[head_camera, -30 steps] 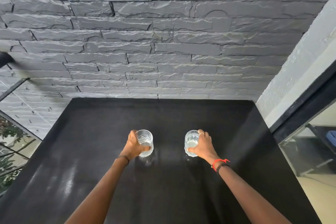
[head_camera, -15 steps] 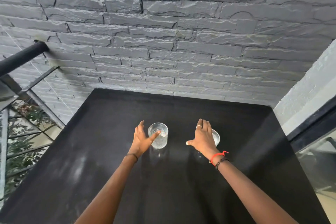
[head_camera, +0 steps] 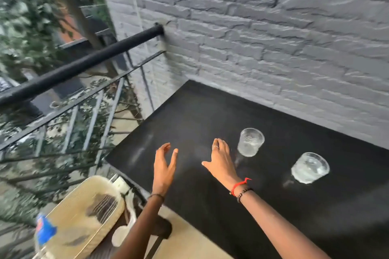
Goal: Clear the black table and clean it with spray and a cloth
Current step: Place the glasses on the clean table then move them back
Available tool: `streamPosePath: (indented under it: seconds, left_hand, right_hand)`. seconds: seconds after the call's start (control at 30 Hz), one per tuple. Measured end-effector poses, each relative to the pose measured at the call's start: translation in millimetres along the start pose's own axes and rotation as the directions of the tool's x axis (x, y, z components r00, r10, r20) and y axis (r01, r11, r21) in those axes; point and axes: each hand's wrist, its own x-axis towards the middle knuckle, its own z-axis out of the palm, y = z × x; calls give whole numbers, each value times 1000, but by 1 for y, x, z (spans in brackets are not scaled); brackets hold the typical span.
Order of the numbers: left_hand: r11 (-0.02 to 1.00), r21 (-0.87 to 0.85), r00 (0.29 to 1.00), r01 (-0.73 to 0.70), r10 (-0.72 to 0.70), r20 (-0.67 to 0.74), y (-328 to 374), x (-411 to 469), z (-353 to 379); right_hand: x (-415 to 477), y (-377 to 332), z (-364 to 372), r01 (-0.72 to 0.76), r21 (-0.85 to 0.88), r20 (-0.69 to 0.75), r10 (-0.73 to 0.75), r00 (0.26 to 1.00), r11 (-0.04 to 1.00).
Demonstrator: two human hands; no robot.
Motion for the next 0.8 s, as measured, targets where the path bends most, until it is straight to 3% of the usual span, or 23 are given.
streamPosePath:
  seconds: [0.27, 0.43, 0.63, 0.8]
  left_hand:
    - [998, -35, 957, 55, -62, -284, -68, -89, -110]
    - [968, -47, 886, 246, -244, -394, -136, -136, -151]
    - [778, 142, 771, 612, -546, -328, -228, -159, -155]
    - [667, 304, 720, 680, -685, -107, -295, -154, -143]
  right_hand:
    - [-50, -103, 83, 222, 110, 5, -224, 975, 969]
    - [-81, -145, 137, 289, 282, 84, -324, 942, 915]
    - [-80, -157, 220, 101, 333, 345, -221, 912, 937]
    - [-53, -154, 291, -116, 216, 516, -13, 857, 970]
